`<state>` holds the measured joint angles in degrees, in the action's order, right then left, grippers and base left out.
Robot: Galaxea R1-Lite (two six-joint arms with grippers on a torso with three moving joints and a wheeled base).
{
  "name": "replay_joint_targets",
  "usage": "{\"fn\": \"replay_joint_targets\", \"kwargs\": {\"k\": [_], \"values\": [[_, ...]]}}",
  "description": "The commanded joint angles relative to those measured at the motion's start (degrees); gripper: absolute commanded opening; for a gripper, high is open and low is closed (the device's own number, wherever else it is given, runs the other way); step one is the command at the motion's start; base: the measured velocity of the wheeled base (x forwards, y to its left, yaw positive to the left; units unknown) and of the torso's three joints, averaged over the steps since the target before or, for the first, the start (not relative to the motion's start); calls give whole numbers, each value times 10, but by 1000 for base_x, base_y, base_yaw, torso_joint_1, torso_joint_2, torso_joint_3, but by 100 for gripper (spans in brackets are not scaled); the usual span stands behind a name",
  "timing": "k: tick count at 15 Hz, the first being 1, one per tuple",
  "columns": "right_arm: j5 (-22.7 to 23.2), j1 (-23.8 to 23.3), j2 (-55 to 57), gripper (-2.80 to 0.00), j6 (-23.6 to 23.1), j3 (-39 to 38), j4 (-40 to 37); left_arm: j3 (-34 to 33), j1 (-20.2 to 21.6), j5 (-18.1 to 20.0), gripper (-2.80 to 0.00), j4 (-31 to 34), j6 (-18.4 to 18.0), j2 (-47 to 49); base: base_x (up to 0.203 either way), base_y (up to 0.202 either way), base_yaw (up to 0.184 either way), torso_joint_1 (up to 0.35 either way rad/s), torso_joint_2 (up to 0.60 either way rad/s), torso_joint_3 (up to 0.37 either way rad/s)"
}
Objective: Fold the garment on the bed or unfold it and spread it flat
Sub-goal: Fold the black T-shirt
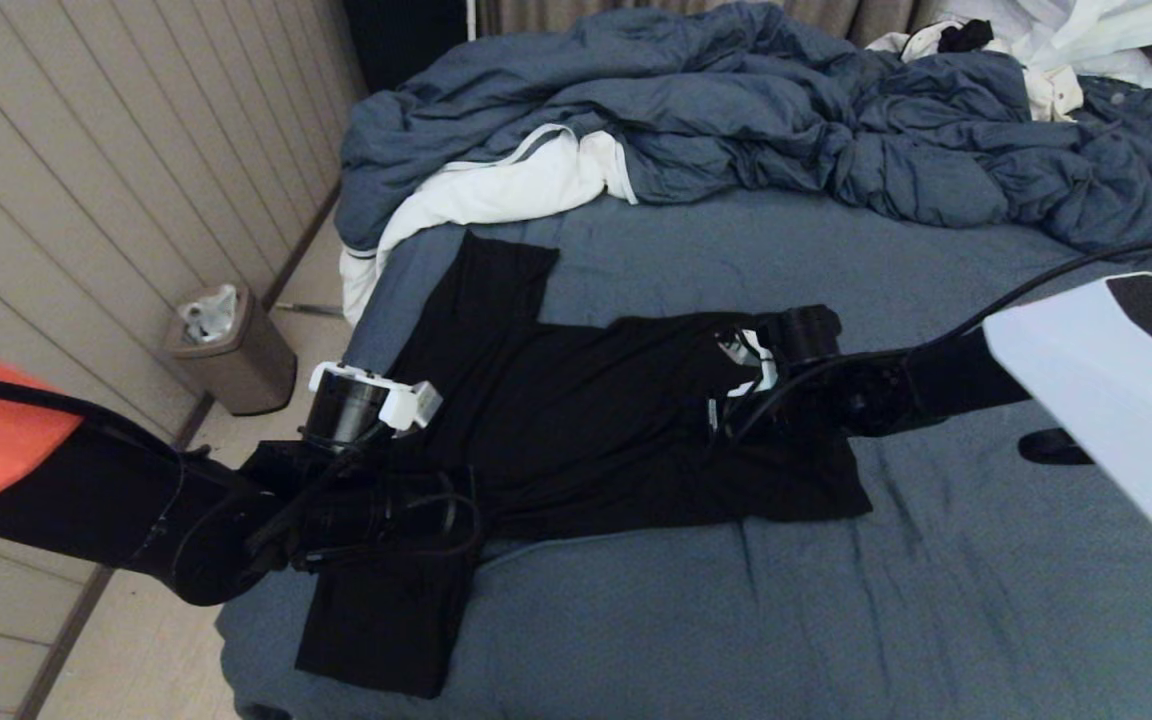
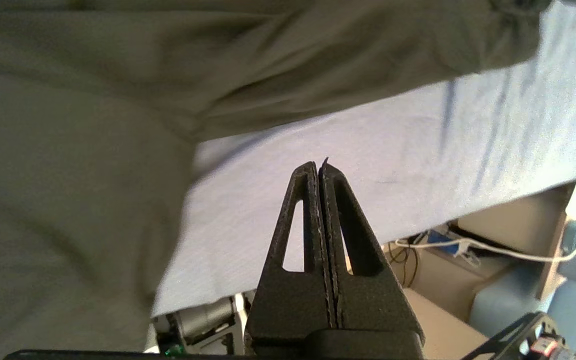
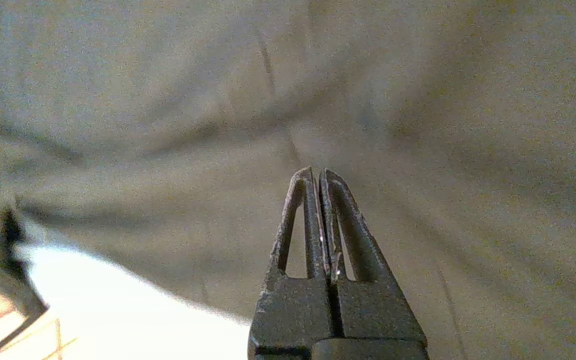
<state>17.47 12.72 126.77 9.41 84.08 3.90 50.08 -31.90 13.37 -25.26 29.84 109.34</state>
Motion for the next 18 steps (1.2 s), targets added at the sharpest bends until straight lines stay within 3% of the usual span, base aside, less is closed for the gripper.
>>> {"fn": "replay_joint_targets", "kwargs": {"k": [1, 6, 18], "values": [[0, -30, -56, -280, -6, -82, 2, 40, -27, -2, -280, 12, 1, 34, 0, 0, 0, 0, 0, 0], [0, -145, -65, -280, -68, -141, 5, 163, -71, -3, -280, 89, 1, 89, 0, 0, 0, 0, 0, 0], [-12, -149, 1, -280, -77, -116, 42, 173, -72, -4, -280, 87, 0, 109, 0, 0, 0, 0, 0, 0]]}}
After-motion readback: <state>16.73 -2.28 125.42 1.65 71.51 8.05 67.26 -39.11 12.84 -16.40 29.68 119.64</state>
